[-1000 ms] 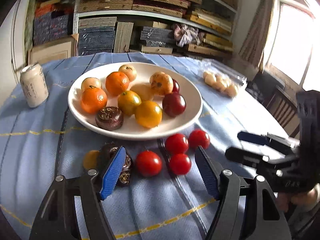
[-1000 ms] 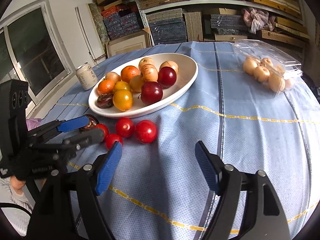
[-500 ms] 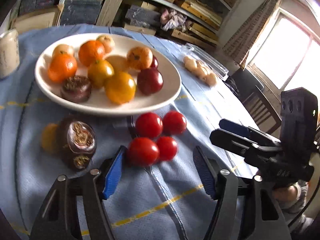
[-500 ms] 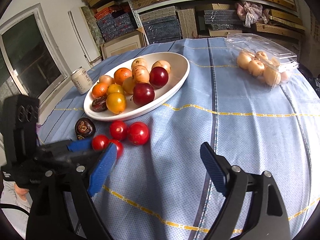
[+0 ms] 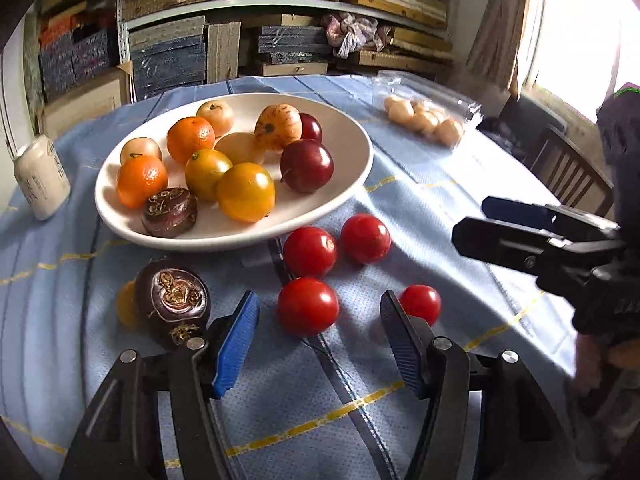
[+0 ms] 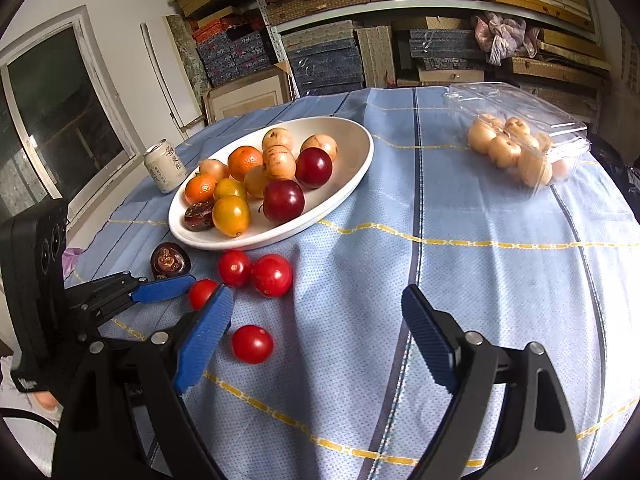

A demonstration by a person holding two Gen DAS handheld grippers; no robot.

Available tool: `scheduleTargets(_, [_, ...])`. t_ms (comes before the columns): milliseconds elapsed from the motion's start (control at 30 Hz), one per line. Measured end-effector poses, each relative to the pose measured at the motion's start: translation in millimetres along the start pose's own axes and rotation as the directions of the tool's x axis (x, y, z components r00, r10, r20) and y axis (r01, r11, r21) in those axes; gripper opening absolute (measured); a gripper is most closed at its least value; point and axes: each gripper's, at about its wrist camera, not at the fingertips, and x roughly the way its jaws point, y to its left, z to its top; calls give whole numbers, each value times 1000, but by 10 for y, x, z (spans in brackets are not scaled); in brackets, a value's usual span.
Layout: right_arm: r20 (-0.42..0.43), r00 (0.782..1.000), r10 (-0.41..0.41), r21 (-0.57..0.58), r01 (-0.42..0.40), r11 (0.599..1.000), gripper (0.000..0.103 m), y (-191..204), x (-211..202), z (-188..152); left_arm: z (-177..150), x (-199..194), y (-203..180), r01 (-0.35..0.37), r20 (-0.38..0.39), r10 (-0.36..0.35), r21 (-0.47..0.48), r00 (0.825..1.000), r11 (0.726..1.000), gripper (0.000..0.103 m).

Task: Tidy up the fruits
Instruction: 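Close left gripper on the red tomato while right gripper nears another red tomato, then close right gripper on a red tomato and lift both held tomatoes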

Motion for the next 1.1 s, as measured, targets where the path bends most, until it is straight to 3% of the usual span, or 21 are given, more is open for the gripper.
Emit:
scheduleTargets(67, [-5, 1000, 8, -6, -8, 1000, 84, 17, 3, 3, 10, 28, 23, -5, -8, 5, -7, 1000, 1000, 61])
scheduleTargets(133, [-5, 1000, 16, -22, -16, 1000, 84, 46, -16, -3, 5, 35, 88, 22, -11, -22, -30, 1000, 999, 39])
scheduleTargets(200, [-1, 1000, 21, -37, -21, 999, 84, 76, -45, -2, -12, 34, 130, 53, -18, -54, -46, 998, 998, 31])
scheduleTargets(500, [-53, 998, 21, -107, -27, 994, 81, 180, -35, -54, -9, 36, 155, 68, -13, -69, -74, 998, 995, 32])
scheduleTargets(667, [-128, 992, 20, -205, -46, 978, 57, 319, 37, -197, -27, -120, 229, 22, 42, -19, -75, 999, 997, 31])
scheduleTargets(933, [-153, 988, -6, -274, -37, 961, 46, 480, 176, -325, -8, -256, 247, 37, 69, -31, -85, 997, 996, 31])
scheduleTargets(1100, [-172, 985, -21, -312, -34, 950, 27, 557, 245, -376, -23, -248, 232, 37, 63, -32, -80, 998, 996, 31])
